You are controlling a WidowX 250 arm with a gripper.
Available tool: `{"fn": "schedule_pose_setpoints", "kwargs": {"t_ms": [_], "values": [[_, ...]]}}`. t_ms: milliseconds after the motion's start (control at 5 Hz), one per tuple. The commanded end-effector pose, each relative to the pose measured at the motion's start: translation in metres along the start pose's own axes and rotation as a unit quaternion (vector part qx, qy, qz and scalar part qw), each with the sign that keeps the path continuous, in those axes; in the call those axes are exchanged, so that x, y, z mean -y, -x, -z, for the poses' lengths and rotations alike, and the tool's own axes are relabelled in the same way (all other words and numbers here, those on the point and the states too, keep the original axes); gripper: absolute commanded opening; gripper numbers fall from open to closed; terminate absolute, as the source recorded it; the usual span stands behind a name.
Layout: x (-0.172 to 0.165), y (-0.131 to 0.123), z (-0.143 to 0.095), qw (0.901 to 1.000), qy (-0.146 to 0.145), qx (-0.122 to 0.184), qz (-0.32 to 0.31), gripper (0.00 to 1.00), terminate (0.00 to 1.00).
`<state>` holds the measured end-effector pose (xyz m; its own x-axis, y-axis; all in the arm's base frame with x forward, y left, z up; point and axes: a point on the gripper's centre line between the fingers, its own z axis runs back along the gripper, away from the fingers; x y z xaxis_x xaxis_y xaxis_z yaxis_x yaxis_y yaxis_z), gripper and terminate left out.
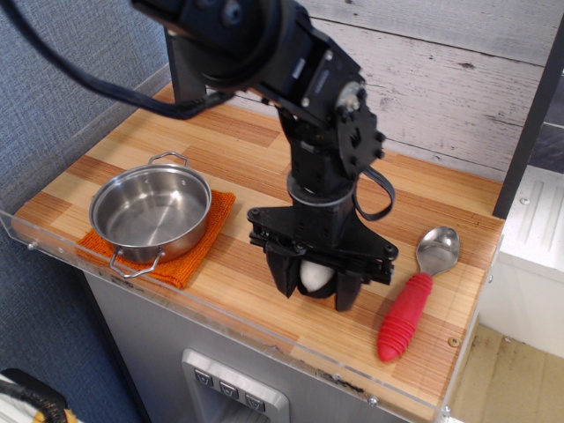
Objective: Move the egg from the back of the table to the front between the bowl and the spoon.
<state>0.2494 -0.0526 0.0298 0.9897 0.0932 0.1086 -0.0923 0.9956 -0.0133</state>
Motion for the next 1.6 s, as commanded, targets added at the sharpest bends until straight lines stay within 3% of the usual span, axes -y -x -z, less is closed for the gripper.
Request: {"fn": "schedule_pose_setpoints", "kwargs": {"t_ms": [0,200,400,600,800,1000,1400], "values": [[-0.005,0.000,-0.021,0.9998,0.002,0.021,0.005,1.00,0.00],[-0.015,0.003,-0.045,0.9992,-0.015,0.037,-0.004,1.00,0.00],[-0.032,0.004,-0.069,0.9989,-0.007,0.042,-0.020,1.00,0.00],[-0.047,-0.005,-0.098,0.9986,-0.007,0.051,0.002,1.00,0.00],[-0.060,-0.020,-0.113,0.9984,-0.021,0.046,0.025,1.00,0.00],[-0.065,-0.023,-0.109,0.9990,0.009,0.039,0.021,1.00,0.00],[-0.075,-0.022,-0.103,0.9990,0.029,0.035,-0.004,1.00,0.00]]}}
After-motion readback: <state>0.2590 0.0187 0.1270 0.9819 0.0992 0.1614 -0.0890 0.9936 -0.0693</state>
